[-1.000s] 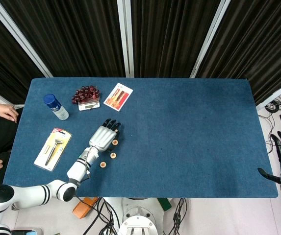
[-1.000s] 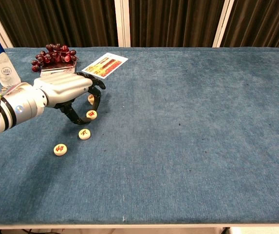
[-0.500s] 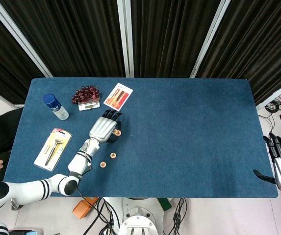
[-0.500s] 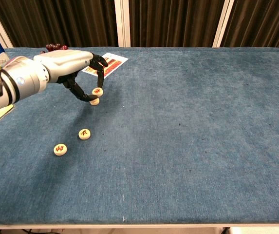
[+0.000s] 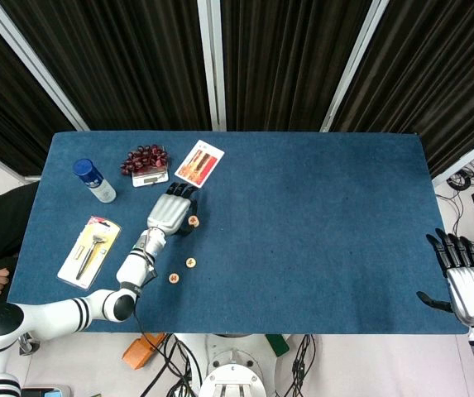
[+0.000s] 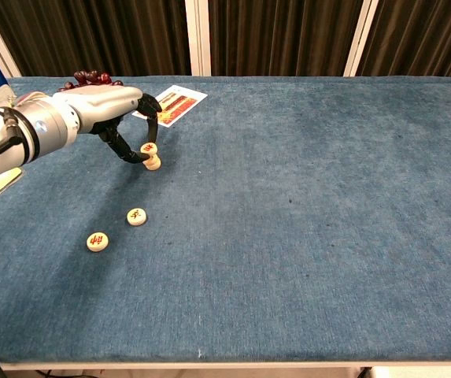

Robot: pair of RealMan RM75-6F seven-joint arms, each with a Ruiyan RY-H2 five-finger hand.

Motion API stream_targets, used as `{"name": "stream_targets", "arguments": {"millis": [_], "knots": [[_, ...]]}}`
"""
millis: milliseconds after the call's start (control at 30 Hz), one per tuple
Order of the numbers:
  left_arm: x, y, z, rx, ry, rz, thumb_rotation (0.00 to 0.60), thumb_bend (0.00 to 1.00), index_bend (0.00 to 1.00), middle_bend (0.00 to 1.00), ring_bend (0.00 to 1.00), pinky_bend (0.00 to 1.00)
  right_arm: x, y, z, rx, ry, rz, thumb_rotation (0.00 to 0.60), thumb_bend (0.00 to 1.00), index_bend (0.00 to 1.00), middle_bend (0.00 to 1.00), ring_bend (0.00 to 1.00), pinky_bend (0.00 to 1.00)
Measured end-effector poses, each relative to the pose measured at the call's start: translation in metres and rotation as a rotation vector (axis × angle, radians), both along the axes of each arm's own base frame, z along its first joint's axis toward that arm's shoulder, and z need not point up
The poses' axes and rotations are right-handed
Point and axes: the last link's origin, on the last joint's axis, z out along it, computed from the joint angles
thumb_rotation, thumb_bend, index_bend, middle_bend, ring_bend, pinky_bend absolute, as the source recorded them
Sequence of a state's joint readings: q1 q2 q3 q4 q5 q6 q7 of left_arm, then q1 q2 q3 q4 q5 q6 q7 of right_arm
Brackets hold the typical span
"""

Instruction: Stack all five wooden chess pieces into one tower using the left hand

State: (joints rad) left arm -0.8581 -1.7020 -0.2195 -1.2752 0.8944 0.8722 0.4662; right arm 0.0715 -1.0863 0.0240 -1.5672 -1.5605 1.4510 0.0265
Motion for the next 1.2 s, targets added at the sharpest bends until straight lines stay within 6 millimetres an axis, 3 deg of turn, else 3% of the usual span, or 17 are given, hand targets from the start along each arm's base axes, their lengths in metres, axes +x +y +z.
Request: {"name": "stream_targets", "arguments": {"millis": [1200], "knots": [[0.0001,0.0025,-0.0056,-0.008,0.042,0.014,0.581,0.33,0.44,0.08,0.00,0.00,-0.0080,-0.0031,0.0029,-0.020,-0.014,-0.030,0.600,0.17,0.00,0.00,0.00,0.00]]}}
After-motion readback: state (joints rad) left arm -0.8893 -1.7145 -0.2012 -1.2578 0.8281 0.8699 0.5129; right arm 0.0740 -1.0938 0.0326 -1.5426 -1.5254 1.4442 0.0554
